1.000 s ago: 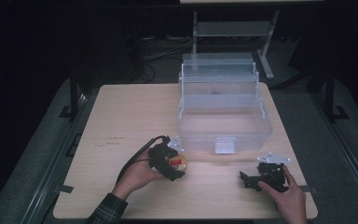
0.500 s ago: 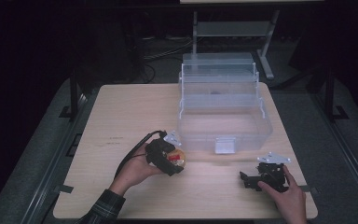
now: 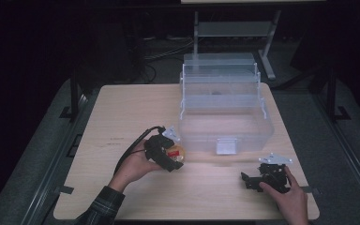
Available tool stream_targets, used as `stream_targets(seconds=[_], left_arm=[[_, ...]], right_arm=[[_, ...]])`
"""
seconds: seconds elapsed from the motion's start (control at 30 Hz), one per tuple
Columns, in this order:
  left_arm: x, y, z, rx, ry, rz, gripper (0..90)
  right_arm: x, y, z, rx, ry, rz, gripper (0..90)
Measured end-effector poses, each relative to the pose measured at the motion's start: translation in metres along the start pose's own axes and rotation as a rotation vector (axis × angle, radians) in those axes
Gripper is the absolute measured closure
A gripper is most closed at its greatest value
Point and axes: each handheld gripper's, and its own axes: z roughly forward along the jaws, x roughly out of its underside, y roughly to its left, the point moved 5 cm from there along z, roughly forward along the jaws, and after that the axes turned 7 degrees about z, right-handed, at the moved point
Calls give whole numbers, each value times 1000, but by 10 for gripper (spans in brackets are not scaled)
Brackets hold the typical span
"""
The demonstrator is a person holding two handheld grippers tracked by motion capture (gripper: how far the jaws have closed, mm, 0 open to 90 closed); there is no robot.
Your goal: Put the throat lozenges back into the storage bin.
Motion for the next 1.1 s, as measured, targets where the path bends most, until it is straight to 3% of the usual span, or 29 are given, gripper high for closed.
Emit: stream_targets(seconds=[0.13, 1.1], left_arm=[[-3, 2, -4, -1, 4, 14, 196], [-30, 20, -30, -29, -58, 12, 196]], right_arm=[[0, 0, 0, 0, 0, 0, 0], [0, 0, 0, 1, 0, -1, 0]])
